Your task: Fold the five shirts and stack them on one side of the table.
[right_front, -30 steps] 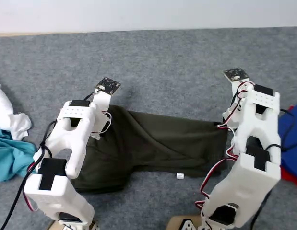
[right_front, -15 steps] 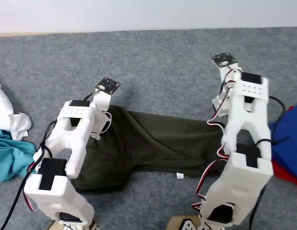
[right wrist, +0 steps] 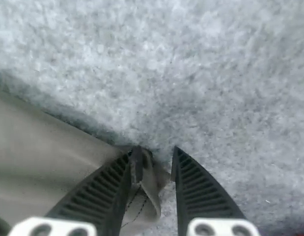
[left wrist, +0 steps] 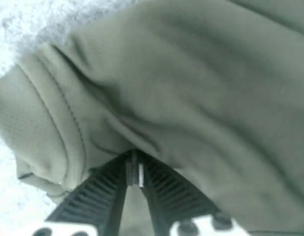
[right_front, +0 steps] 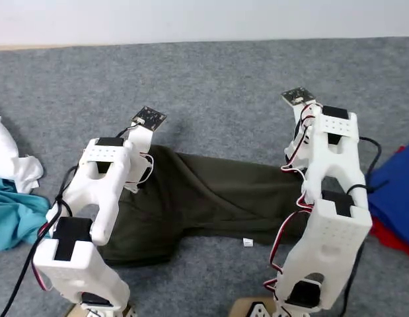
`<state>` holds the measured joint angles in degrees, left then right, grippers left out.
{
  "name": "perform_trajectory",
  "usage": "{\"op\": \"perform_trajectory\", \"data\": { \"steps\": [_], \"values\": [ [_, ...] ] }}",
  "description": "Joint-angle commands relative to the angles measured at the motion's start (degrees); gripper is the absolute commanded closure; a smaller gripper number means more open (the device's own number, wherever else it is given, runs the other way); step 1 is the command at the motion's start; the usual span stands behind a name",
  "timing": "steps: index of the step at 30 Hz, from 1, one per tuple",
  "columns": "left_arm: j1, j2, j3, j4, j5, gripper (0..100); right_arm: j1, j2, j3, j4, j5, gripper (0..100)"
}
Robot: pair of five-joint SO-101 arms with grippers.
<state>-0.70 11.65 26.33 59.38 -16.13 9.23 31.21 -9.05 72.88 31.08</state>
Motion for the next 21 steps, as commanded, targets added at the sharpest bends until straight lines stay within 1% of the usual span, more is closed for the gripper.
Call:
{"op": "perform_trajectory", "data": {
  "steps": [1,3,8,11,16,21],
  "values": [
    [0.4,-0.3,-2.2,0.7,0.3,100,-0.2,-0.7,-2.9,0.4,-0.5,90.8],
    [0.4,-0.3,-2.2,0.7,0.3,100,-0.2,-1.0,-3.1,0.7,-0.5,91.2],
    [0.4,-0.3,-2.2,0.7,0.3,100,-0.7,-2.0,-6.9,6.2,-0.5,91.4],
    [0.4,-0.3,-2.2,0.7,0.3,100,-0.6,-1.7,-7.6,7.0,-0.5,91.8],
    [0.4,-0.3,-2.2,0.7,0.3,100,-0.2,-1.7,-7.6,7.1,4.7,98.7],
    [0.4,-0.3,-2.2,0.7,0.3,100,1.3,-2.3,-7.6,7.3,4.7,97.7]
  ]
}}
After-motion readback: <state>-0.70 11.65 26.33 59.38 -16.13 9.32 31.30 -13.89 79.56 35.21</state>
